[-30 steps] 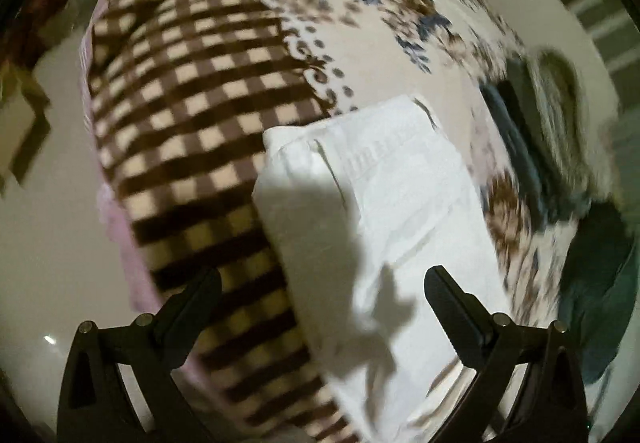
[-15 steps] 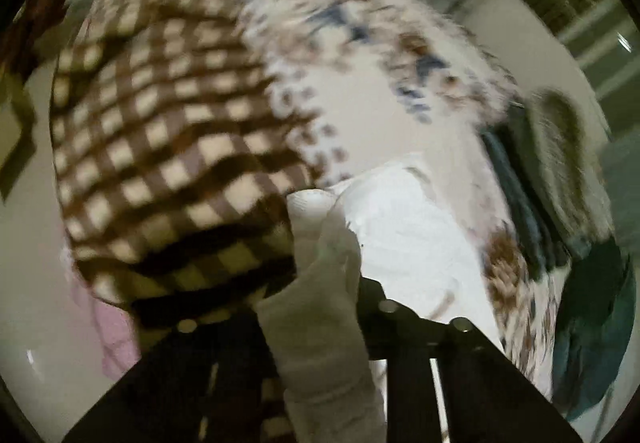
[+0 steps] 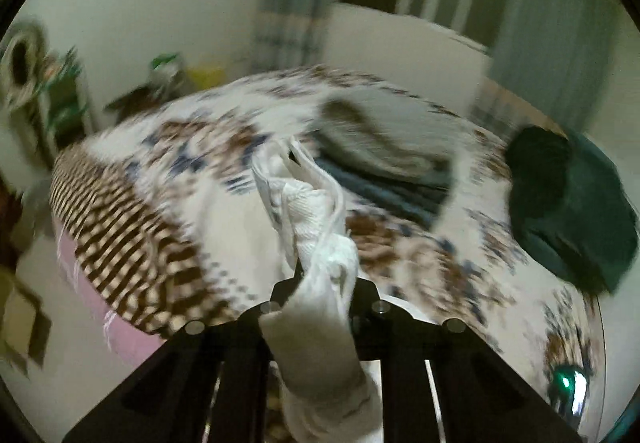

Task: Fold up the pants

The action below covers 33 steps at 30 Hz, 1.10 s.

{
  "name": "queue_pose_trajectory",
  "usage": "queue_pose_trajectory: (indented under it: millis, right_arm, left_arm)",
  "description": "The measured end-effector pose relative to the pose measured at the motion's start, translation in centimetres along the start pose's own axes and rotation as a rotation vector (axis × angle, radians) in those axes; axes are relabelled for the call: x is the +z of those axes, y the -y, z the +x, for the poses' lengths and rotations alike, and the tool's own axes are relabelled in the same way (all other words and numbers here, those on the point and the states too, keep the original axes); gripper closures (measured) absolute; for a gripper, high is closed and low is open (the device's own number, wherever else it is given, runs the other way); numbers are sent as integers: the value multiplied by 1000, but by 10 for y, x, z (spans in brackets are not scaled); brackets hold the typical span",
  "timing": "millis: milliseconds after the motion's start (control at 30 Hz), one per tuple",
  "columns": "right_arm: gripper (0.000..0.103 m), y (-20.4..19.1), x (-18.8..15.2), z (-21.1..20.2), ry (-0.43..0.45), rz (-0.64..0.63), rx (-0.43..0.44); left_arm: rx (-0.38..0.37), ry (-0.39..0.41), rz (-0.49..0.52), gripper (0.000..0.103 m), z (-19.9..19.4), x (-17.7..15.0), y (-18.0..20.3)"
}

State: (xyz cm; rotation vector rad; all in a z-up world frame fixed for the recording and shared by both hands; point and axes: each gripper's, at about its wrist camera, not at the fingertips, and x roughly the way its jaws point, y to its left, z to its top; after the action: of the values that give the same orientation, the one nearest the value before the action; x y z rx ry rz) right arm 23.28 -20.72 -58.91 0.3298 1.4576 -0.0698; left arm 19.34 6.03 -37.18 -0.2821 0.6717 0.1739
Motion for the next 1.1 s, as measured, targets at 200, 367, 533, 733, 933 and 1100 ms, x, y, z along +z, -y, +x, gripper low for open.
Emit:
queue_pose_trajectory:
  millis: [200, 367, 533, 733, 933, 1100]
  right_arm:
    - [3, 91, -4, -34, 9, 104, 48]
    - [3, 189, -13, -41, 5, 199, 6]
    - [3, 277, -33, -33, -29, 308, -31]
    - [3, 344, -51, -32, -36, 385, 22]
    - [3, 357, -43, -37, 10, 430, 269]
    - [3, 314, -3, -1, -48, 419, 544]
  left_arm:
    - [-97, -32, 187, 93, -21, -44, 119]
    - [-162, -143, 287, 93, -1, -112, 201]
    - [-157, -304, 387, 93, 30, -200, 260]
    - [-92, -461, 382, 79, 42, -226, 277]
    - [-192, -504, 210, 14, 14, -170, 250]
    - [-30, -407, 171, 14, 21, -114, 191]
